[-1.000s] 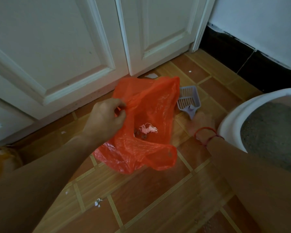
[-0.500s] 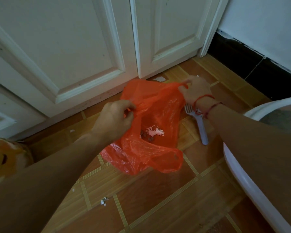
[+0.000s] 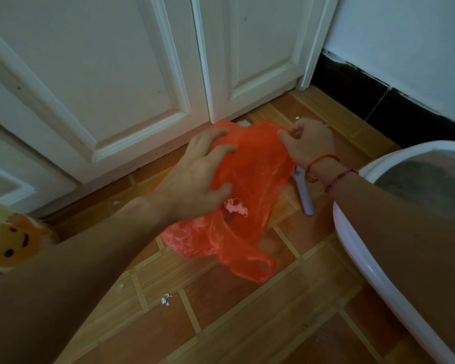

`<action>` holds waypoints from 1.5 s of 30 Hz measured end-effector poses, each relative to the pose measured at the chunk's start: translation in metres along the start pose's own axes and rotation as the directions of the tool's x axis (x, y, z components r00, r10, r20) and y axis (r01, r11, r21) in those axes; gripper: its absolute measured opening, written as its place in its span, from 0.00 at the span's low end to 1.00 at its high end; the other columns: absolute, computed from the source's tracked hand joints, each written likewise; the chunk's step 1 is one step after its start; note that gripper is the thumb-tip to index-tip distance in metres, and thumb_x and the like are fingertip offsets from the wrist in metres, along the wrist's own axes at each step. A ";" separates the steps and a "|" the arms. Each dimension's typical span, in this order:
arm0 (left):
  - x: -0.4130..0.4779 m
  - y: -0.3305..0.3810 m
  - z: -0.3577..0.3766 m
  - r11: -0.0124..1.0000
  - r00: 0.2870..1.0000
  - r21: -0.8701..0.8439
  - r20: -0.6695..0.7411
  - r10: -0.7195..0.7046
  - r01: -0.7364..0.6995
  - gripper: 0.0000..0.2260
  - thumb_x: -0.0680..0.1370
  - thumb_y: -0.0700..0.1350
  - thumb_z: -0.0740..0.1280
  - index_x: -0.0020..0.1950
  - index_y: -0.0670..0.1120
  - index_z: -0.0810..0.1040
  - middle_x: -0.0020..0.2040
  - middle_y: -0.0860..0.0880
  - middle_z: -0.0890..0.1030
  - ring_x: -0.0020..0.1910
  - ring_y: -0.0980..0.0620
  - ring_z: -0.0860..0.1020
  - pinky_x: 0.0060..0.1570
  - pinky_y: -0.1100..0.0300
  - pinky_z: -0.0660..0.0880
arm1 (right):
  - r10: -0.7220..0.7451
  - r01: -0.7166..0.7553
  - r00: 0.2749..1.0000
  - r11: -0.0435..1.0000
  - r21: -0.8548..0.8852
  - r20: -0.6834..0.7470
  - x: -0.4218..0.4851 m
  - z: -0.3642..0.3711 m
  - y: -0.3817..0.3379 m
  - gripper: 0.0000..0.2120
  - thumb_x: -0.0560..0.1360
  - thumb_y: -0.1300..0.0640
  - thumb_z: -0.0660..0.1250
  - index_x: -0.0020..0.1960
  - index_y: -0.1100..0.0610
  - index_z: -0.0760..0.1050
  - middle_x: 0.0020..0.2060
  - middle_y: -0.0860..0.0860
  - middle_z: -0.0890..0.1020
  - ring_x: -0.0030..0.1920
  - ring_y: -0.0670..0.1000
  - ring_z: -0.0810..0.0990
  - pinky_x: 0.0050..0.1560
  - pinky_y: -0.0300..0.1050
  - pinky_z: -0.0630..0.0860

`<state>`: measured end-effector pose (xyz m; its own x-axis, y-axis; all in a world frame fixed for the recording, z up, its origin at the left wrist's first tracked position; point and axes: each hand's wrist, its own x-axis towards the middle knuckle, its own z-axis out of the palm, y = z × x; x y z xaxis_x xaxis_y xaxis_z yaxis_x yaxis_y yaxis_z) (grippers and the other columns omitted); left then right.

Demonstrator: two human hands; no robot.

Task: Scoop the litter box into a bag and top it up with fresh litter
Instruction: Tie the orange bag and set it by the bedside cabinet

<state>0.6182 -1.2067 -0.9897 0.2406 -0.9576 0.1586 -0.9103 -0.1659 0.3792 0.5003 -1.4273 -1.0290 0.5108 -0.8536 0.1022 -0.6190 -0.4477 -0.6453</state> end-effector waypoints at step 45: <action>0.033 -0.015 -0.103 0.337 0.656 -0.939 -0.215 -0.723 0.064 0.14 0.82 0.45 0.56 0.45 0.44 0.80 0.47 0.43 0.85 0.51 0.43 0.84 0.60 0.42 0.77 | 0.112 -0.017 0.970 0.917 0.398 -0.217 -0.017 -0.116 -0.014 0.06 0.72 0.50 0.72 0.46 0.51 0.80 0.42 0.51 0.83 0.45 0.51 0.82 0.49 0.48 0.80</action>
<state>0.6746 -1.2117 -0.8963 0.8886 -0.4580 0.0260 0.0247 0.1044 0.9942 0.4311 -1.4372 -0.9343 0.2965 -0.9358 0.1909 -0.3387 -0.2899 -0.8951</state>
